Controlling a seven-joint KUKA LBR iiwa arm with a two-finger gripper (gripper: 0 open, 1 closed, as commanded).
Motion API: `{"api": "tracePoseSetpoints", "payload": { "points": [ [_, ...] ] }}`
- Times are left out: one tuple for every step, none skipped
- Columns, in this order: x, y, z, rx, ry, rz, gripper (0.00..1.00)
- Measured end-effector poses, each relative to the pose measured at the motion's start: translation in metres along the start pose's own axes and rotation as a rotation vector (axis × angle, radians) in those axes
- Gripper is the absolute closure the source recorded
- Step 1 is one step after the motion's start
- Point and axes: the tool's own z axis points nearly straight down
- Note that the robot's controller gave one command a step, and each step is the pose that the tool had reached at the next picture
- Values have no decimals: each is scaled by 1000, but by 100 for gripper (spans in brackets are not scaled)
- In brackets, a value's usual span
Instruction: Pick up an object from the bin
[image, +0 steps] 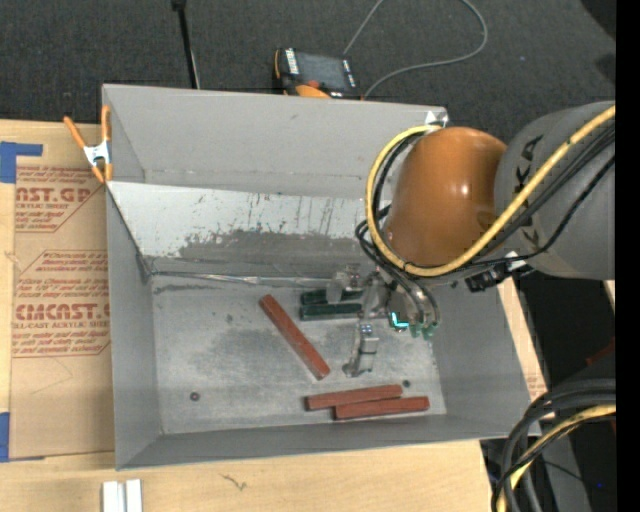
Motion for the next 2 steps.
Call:
{"api": "tracePoseSetpoints", "payload": {
  "points": [
    [-36, -2, 136, -1, -4, 42, 0],
    [-41, -2, 126, -2, -20, 42, 100]
  ]
}}
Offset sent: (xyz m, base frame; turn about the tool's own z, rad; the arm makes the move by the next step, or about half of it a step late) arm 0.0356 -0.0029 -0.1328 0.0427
